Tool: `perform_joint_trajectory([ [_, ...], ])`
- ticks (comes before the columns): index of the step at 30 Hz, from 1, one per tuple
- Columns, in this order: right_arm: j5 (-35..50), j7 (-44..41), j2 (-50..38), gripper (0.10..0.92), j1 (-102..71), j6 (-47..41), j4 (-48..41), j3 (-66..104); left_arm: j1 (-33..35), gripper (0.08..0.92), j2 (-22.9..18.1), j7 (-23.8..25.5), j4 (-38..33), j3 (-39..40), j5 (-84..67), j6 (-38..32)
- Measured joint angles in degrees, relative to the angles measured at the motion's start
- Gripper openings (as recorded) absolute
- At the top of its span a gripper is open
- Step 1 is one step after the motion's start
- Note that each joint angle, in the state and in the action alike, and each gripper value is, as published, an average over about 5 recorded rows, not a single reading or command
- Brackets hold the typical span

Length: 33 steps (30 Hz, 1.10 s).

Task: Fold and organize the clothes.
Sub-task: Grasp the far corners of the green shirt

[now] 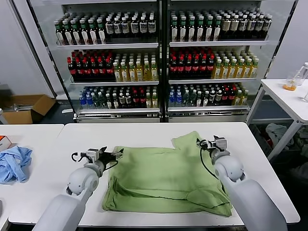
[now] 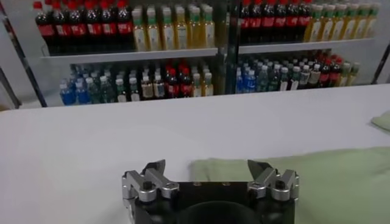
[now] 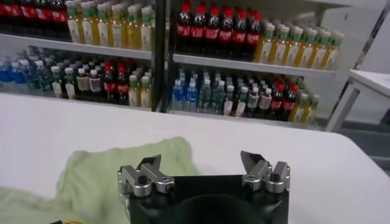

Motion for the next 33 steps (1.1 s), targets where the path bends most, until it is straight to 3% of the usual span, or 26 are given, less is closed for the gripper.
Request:
perform_joint_trajectory([
  [14, 2.35, -1.84, 4.37, 0.823, 6.24, -0.79, -10.95, -3.33, -3.28, 0.823, -1.59, 0.32, 5.48, 1.97, 0.68, 0.19],
  [17, 2.86, -2.06, 4.74, 0.79, 6.58, -0.8, -11.94, -3.81, -3.2, 0.806, -1.6, 0.64, 5.59, 2.14, 0.67, 0.21],
  [33, 5.02, -2.82, 4.84, 0.347, 6.08, -0.56, -12.8, -4.2, -1.26, 0.368, -0.86, 2.28, 4.69, 1.59, -0.66, 0.03],
])
